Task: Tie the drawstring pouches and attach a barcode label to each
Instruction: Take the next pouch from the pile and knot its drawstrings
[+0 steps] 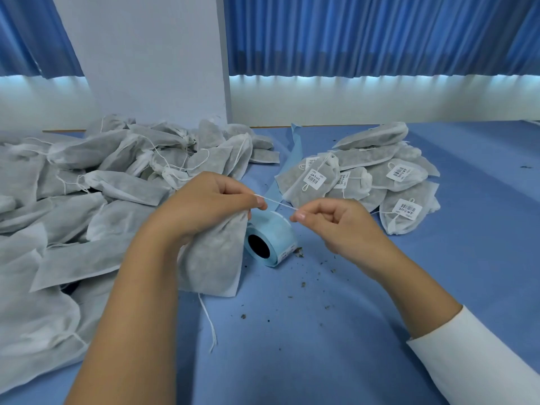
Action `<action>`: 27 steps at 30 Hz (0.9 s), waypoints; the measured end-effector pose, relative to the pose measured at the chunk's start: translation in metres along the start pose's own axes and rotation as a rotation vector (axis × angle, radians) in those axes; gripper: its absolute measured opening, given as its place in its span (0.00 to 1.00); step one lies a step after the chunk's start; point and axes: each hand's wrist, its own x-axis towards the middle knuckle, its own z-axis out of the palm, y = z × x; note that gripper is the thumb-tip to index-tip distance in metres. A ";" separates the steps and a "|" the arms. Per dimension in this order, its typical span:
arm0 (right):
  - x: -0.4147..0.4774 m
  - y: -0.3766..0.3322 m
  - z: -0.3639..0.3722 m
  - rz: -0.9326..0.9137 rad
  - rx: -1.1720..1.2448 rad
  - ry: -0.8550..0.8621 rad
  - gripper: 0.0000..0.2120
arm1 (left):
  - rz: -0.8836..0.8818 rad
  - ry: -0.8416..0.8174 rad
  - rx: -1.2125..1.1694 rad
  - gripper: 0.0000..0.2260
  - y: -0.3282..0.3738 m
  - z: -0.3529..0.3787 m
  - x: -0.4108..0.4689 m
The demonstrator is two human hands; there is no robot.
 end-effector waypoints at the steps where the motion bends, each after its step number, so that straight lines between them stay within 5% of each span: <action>1: 0.001 0.000 -0.001 0.002 0.037 0.027 0.07 | 0.004 -0.024 -0.015 0.04 -0.001 0.001 0.000; 10: 0.005 0.001 -0.002 0.064 0.361 0.304 0.05 | 0.071 -0.291 -0.384 0.06 0.007 0.020 -0.001; 15: 0.001 0.006 0.012 -0.118 0.126 0.362 0.02 | 0.059 -0.186 -0.682 0.06 0.018 0.036 0.002; 21: -0.007 0.007 0.018 -0.350 -0.172 0.257 0.08 | 0.039 -0.024 -0.317 0.04 0.011 0.027 0.003; 27: -0.006 0.000 0.004 -0.389 -0.171 0.307 0.04 | 0.022 -0.248 -0.075 0.02 0.014 0.022 -0.004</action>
